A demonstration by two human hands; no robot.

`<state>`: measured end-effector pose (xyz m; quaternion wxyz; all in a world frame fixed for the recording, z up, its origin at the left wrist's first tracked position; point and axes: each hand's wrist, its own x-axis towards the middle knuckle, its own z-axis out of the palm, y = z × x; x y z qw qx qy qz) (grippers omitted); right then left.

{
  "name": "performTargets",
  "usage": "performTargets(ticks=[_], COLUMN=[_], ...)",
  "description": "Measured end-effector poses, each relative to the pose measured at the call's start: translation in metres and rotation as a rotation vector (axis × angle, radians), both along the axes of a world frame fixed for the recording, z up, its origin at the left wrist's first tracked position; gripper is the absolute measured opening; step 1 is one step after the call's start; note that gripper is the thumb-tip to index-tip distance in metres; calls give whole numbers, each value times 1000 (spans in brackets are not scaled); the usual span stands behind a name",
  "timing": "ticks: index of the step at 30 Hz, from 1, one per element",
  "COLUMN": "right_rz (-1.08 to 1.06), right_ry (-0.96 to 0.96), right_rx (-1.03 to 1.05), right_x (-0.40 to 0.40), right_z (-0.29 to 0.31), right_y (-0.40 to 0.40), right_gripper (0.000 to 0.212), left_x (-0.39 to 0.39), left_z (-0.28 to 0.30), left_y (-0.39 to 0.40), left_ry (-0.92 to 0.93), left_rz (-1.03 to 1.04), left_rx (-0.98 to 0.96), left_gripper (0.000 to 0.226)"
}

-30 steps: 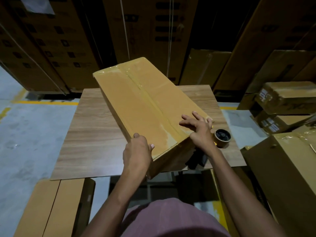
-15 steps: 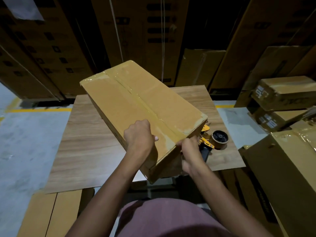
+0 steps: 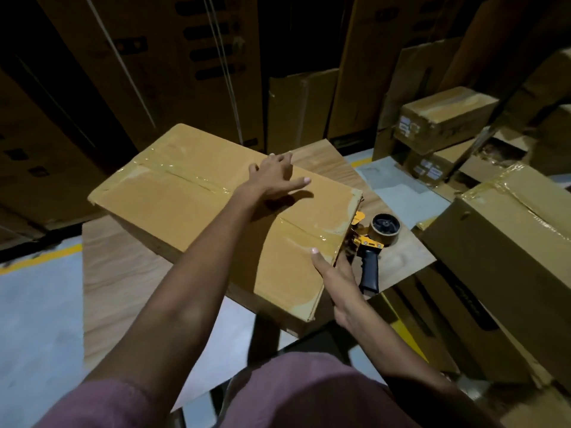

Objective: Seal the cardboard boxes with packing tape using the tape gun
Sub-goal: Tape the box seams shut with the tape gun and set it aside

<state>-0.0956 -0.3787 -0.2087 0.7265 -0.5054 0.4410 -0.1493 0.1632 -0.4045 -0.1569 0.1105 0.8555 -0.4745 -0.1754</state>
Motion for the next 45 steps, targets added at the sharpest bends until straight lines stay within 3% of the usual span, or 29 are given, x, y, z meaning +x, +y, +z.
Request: performTargets(ticks=[4,9,15,20,24,29,32,36,40,43,45], right_rz=[3,120,301,445,517,536,535,578,635,676,701], right_ry=[-22,2,46,75,216,578,606,568,513,461,453], right_rx=[-52,-63,-40,-109,-301,-967,-1130,-1093,-936,-725,-699], right_x=[4,3,17,38,60,58,32,25,46,56,59], right_z=[-6,-1,8,25,38,39,35,27,26,25,25], right_y=[-5,-30,-73,-95,-103,-80,-57,-62,-72,-83,-87], right_gripper=[88,44,33,10,20,46,48,49,54,62,65], left_x=[-7,-8,-10,-26,-38,-60,-77,-92,-104,-132,-155], left_z=[-24,-30,-37,-39,-39,-41,-43,-46,-41,-37,-41], left_y=[-6,3,56,95,115,130,137,142,133,105,90], left_ry=[-182,-256,-311,-350,-355,-376,-399,-388,-225,-204,-220], left_rz=[55,194,447,639,772,898,961,980,998,805,645], left_rx=[-67,-56,-69,-63,-13,-4,-34,-47,8,7,6], left_gripper=[78,86,84,77,76,75,72,70,74,66,60])
